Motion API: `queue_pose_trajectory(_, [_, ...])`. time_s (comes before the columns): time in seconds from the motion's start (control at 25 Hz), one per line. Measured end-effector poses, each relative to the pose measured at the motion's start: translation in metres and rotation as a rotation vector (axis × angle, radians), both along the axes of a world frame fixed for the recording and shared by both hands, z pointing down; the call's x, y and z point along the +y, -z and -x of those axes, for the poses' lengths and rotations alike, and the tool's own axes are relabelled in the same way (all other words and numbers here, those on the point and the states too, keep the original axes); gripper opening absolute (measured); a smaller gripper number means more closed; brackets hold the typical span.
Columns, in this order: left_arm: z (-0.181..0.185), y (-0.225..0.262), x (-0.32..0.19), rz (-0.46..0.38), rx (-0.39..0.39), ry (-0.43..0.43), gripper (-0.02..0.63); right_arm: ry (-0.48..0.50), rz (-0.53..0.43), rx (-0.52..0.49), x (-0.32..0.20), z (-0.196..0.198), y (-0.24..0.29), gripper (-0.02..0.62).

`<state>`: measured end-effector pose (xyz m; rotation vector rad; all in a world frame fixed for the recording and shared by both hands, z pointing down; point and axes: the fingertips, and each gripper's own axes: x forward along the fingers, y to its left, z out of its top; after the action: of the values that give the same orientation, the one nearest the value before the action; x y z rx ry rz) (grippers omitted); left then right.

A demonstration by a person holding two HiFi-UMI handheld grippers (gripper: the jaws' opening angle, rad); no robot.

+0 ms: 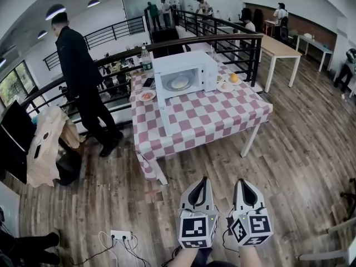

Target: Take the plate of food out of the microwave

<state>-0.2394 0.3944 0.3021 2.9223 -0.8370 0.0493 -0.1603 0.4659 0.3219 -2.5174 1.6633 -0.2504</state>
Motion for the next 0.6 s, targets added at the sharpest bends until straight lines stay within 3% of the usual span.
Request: queue_pose_trajectory(0.6, [-0.029,-0.013,-0.082,0.036,-0.007,0.046,0.011,0.028,0.021,-0.018,-0.080,-0.035,-0.007,-0.008])
